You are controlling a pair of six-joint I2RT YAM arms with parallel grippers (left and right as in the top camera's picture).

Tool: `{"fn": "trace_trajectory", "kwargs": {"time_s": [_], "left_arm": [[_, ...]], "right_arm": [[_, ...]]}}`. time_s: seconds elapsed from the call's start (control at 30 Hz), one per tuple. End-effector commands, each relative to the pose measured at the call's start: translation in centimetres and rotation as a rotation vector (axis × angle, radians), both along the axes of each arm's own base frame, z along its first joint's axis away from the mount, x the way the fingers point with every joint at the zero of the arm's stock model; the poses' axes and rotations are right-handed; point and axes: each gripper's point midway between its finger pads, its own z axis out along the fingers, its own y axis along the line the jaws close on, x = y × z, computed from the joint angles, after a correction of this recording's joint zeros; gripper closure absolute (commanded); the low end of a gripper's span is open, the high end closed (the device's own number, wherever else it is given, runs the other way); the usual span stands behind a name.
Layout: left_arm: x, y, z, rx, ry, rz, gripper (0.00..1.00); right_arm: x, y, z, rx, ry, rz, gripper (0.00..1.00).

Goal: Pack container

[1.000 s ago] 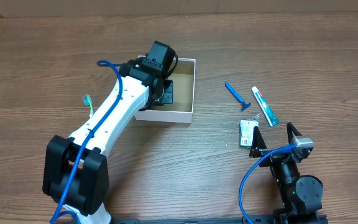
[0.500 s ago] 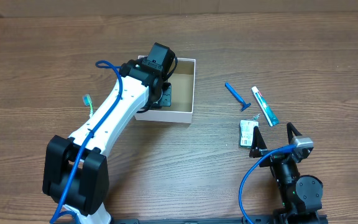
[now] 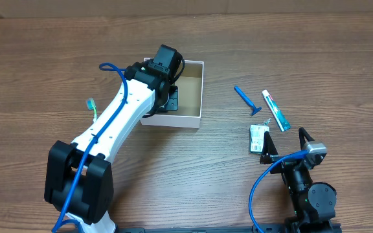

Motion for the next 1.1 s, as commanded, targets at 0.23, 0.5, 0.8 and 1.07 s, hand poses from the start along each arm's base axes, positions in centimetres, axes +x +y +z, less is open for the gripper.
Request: {"fn": "trace_trajectory", "kwargs": {"time_s": [0.23,0.5,0.8,1.07], "left_arm": [[-0.7,1.6,-2.0,0.073,0.028,0.037,0.96],[-1.5,1.5,-2.2,0.064,0.065,0.030,0.96],[-2.5,1.5,-2.3,0.069,0.106,0.023,0.96],[-3.0,0.6,-2.4,0.020,0.132,0.012,0.96]], "right_arm": [[0.0,-0.1,-0.2,-0.006,-0.003,-0.005,0.00],[0.0,-0.1,-0.2,-0.006,-0.003,-0.005,0.00],[0.0,-0.1,-0.2,-0.006,-0.004,-0.005,0.00],[0.0,-0.1,-0.2,-0.006,-0.003,-0.005,0.00]]}}
